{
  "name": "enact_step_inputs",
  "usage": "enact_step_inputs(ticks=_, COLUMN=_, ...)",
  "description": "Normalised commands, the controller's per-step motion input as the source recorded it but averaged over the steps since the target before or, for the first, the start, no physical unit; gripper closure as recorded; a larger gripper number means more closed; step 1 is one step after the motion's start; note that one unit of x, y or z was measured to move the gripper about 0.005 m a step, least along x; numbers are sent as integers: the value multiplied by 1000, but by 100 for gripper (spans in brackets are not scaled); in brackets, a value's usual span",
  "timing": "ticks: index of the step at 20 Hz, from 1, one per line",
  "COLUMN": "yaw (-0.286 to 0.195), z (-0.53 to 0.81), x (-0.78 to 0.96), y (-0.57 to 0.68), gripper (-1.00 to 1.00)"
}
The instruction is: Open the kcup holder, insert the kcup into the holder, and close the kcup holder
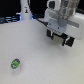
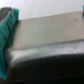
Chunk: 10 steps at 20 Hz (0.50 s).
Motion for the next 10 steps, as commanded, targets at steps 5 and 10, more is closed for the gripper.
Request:
enact_step_inputs(ticks=5, yaw=-69, z=183, x=821, y=-364, gripper=-100)
enact_step_inputs(ticks=10, yaw=-117, z=257, x=375, y=-151, gripper=-100)
